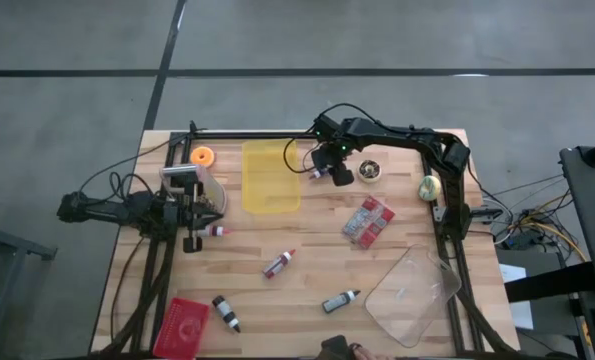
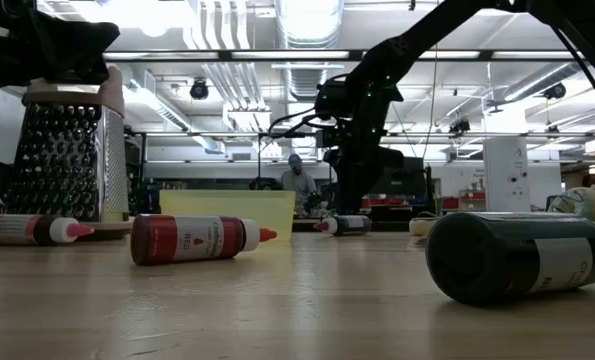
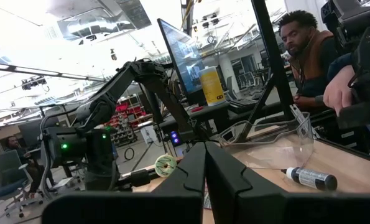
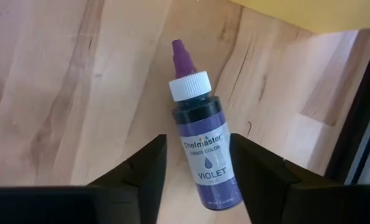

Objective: Pick & Place Food Item
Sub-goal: Put the purple food coloring into the yellow bin

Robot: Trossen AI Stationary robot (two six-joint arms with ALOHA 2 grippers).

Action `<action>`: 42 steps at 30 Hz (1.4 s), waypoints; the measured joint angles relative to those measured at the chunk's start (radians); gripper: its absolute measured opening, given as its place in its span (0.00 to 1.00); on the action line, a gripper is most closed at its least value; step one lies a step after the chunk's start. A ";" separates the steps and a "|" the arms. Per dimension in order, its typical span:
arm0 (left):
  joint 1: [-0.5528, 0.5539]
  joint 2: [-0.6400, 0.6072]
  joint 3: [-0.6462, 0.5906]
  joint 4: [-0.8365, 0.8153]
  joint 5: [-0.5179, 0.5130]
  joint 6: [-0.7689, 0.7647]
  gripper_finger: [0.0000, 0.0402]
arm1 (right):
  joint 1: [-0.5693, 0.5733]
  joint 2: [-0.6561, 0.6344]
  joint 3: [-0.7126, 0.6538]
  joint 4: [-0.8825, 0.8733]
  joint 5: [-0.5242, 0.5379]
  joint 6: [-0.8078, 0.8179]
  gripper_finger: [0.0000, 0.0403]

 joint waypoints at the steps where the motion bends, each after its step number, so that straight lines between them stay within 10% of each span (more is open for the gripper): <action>1: 0.000 0.000 0.000 0.000 0.000 0.000 0.03 | 0.000 0.001 0.000 0.000 -0.004 0.007 0.48; 15: 0.000 0.000 0.000 0.000 0.000 0.000 0.03 | 0.000 0.001 -0.034 0.029 -0.009 -0.059 0.75; 42: 0.000 0.000 0.000 0.000 0.000 0.000 0.03 | -0.003 0.000 -0.176 0.249 -0.008 -0.061 0.67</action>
